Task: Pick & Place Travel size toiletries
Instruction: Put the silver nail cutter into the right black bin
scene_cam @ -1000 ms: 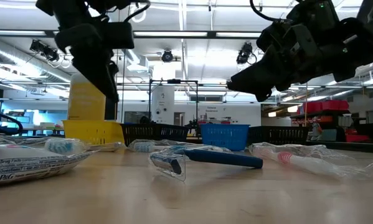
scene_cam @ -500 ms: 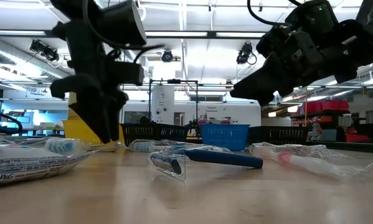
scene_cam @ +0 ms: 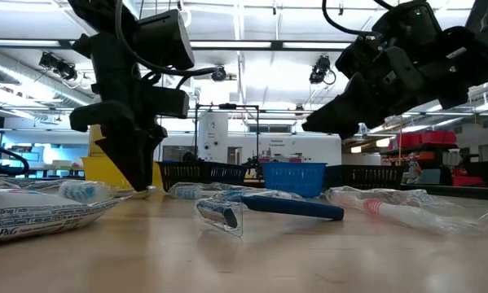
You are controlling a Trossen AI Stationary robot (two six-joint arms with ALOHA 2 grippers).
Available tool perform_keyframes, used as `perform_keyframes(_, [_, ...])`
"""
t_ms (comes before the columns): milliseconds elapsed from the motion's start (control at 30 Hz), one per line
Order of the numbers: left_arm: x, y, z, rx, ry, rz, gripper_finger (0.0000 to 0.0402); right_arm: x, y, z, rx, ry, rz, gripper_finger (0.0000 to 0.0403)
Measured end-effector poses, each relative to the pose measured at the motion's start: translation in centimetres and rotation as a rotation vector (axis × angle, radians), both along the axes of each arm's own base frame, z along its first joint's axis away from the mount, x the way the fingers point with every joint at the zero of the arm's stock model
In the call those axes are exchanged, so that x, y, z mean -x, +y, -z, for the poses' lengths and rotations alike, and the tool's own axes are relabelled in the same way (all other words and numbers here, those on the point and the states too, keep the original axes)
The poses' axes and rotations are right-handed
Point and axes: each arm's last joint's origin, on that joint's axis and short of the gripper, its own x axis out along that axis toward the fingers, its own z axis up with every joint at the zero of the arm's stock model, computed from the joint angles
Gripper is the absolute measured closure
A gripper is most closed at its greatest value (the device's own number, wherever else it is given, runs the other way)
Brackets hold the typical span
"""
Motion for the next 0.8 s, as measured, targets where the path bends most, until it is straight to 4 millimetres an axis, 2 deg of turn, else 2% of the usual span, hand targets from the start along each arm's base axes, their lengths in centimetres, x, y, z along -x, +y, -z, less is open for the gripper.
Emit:
perform_keyframes(233, [-0.04, 0.27, -0.08, 0.02, -0.004, -0.007, 0.0349, 0.06, 0.0, 0.16, 0.001, 0.018, -0.002, 0.0272])
perform_keyframes(633, [-0.12, 0.25, -0.14, 0.032, -0.014, -0.031, 0.0395, 0.06, 0.0, 0.16, 0.0, 0.018, -0.003, 0.0272])
perform_keyframes(800, [-0.22, -0.24, -0.19, 0.048, -0.03, -0.058, 0.0397, 0.06, 0.0, 0.16, 0.0, 0.018, -0.002, 0.0272])
